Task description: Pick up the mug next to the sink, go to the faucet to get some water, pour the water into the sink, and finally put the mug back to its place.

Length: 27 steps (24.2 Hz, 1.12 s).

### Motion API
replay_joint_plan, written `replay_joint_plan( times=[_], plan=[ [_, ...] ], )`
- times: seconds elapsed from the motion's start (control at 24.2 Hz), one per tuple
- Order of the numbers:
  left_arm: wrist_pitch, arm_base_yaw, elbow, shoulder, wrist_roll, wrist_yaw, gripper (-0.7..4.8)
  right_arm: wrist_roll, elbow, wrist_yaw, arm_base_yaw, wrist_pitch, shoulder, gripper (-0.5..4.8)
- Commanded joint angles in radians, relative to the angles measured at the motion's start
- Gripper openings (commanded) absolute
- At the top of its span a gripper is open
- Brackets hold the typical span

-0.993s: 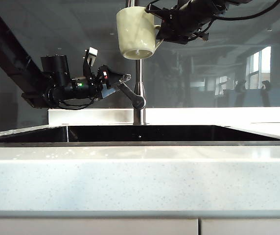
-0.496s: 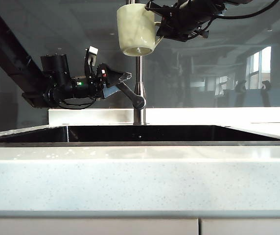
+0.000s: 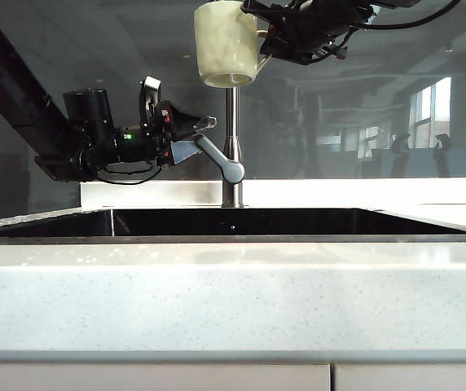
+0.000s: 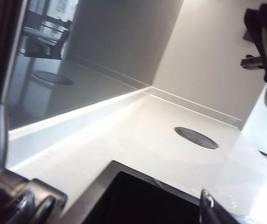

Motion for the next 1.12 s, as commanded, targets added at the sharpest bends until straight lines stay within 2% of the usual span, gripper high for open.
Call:
replay_joint_plan(
  times=[0.04,0.33,0.7,0.99,1.12],
  plan=[
    [0.07,-0.004,0.006,-0.013,-0.063,0.077,4.79,0.016,0.013,0.004,0.003,0.075,-0.015,-0.03],
    [0.07,-0.004,0.009,-0.013,-0.079,0.084,4.79,0.016,0.013,0.018,0.003,0.076,-0.015,-0.03],
    [0.048,-0.003,0.011,-0.013,0.137,-0.045,4.79,0.016,0.013,0.017,0.003,0.076,-0.015,-0.03],
    [-0.15,-0.002,0.011,-0.013,0.341,-0.094,4.79,0.016,0.013,0.017,0.004,0.076,-0.016,-0.03],
    [-0.194,0.0,0.011,-0.013,0.39,-0.167,4.79,0.016,0.013,0.017,0.005,0.076,-0.016,-0.03]
  ],
)
